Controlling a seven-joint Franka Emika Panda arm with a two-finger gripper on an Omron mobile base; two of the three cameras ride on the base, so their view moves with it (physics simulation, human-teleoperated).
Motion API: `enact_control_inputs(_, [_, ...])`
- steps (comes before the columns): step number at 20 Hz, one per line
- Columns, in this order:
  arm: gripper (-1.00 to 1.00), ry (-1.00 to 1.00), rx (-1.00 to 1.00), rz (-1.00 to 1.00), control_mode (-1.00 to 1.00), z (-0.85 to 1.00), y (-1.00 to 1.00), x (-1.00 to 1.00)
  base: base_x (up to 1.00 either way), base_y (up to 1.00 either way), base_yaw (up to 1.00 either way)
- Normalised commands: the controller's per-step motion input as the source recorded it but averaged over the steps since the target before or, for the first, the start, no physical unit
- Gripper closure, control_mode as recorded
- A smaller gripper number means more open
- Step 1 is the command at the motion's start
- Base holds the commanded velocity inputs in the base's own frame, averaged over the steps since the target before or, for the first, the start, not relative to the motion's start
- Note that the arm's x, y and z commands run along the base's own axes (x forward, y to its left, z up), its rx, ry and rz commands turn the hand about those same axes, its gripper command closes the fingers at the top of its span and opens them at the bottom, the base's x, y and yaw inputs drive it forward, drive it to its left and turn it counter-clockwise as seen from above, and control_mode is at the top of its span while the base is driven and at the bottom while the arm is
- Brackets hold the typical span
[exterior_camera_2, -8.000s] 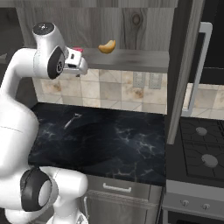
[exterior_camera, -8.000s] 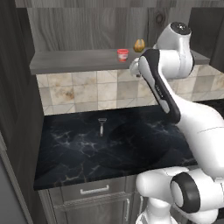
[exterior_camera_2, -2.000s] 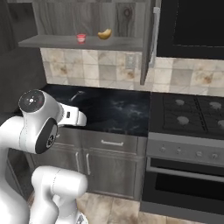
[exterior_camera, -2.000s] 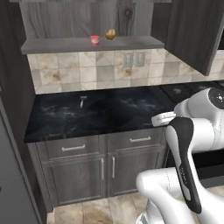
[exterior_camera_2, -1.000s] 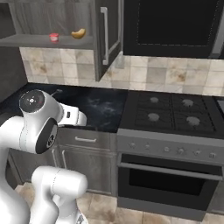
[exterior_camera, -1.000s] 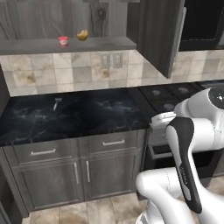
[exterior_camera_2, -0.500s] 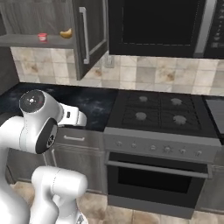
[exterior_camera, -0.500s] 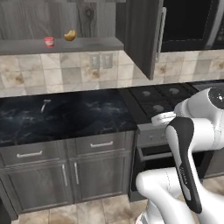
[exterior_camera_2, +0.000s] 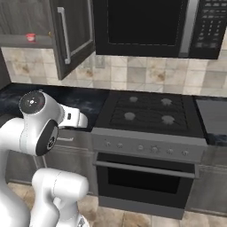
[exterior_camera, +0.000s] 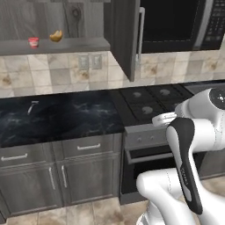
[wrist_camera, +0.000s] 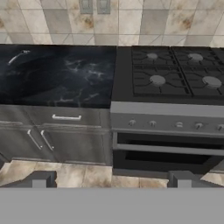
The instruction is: Pick the jam and cereal from the counter and place them in the cabinets closest to them.
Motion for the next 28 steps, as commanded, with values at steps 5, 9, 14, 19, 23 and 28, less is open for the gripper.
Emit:
enact_control_inputs(5, [-1.00,0.00,0.00,0.00,1.00,0.00,0.00,0.00,-0.01,-0.46,-0.01])
enact_control_inputs(9, [-1.00,0.00,0.00,0.00,1.00,0.00,0.00,0.00,0.00,-0.47,-0.01])
enact_control_inputs(14, [-1.00,0.00,0.00,0.00,1.00,0.00,0.00,0.00,0.00,-0.48,-0.01])
enact_control_inputs(19, [-1.00,0.00,0.00,0.00,1.00,0.00,0.00,0.00,0.00,-0.47,-0.01])
enact_control_inputs(23, [-1.00,0.00,0.00,0.00,1.00,0.00,0.00,0.00,0.00,-0.49,-0.01])
enact_control_inputs(28, [-1.00,0.00,0.00,0.00,1.00,0.00,0.00,0.00,0.00,-0.50,-0.01])
